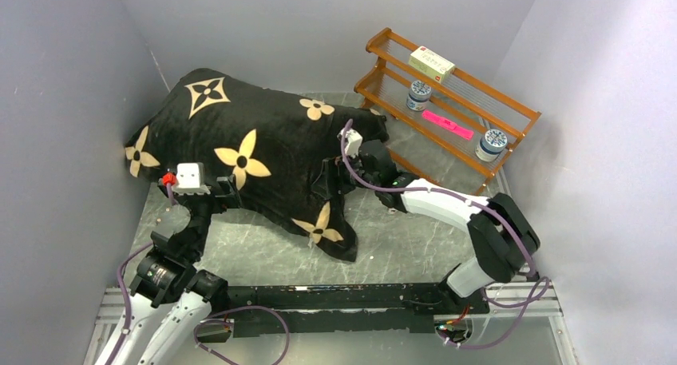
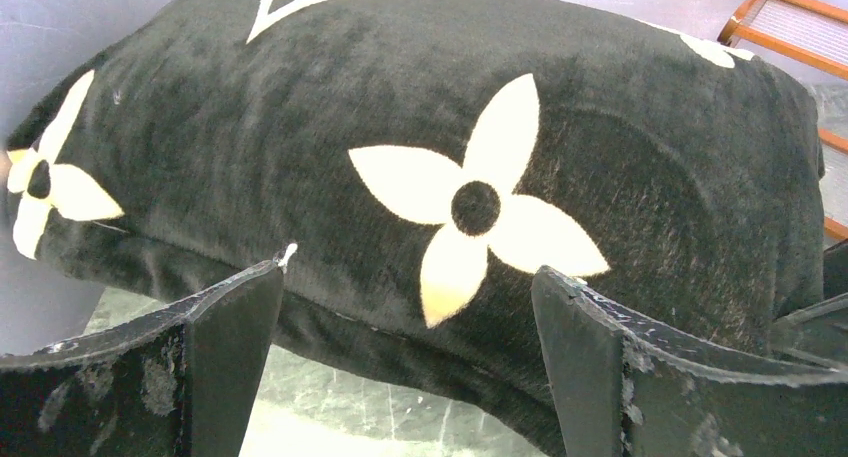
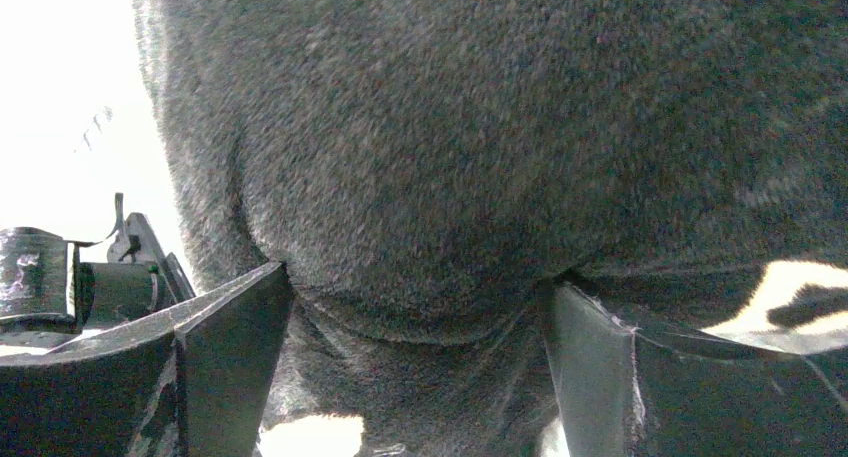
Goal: Remove the pillowcase from the pillow
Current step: Adjust the pillow at the center of the board.
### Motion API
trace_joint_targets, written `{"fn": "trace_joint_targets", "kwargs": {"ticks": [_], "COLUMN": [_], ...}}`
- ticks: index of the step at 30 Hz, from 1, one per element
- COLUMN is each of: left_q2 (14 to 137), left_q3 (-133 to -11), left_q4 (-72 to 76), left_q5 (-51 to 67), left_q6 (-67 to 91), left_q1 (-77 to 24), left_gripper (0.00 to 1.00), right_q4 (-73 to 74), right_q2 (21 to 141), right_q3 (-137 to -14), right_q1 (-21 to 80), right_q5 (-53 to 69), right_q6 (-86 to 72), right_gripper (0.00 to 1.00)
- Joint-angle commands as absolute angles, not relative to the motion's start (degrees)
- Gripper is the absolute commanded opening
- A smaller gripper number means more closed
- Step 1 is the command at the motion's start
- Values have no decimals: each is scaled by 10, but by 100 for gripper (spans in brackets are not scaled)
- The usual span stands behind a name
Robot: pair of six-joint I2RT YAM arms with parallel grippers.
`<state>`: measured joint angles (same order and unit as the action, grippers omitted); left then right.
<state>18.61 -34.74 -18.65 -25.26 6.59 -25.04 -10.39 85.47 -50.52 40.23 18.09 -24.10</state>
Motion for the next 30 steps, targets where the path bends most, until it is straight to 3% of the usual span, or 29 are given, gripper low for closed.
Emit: {"fn": "trace_joint_targets", "kwargs": {"ticks": [1,4,8,17,30], "left_q2": [184,184,185,184,198], "left_q3": [-360,-358,-358,-356,-359], "left_q4": [-167,-164,-162,-160,-167], "left_q5": [-243,-242,-234,-232,-245], "left_q6": [54,48,49,46,54], "left_q1": [-244,-241,-233,-223,-216], "left_gripper": [100,100,100,100,100], "right_q4": [-155,-129,-86,27,129], "right_q2": [895,907,881,742,672], "right_q3": [-540,-552,-559,-547,-551], "right_q1": [429,438,447,471,553], "right_q5": [199,210,196,149,234], "right_q6": [-241,-225,-205,-171,-132], "right_gripper": [87,58,2,0,0]}}
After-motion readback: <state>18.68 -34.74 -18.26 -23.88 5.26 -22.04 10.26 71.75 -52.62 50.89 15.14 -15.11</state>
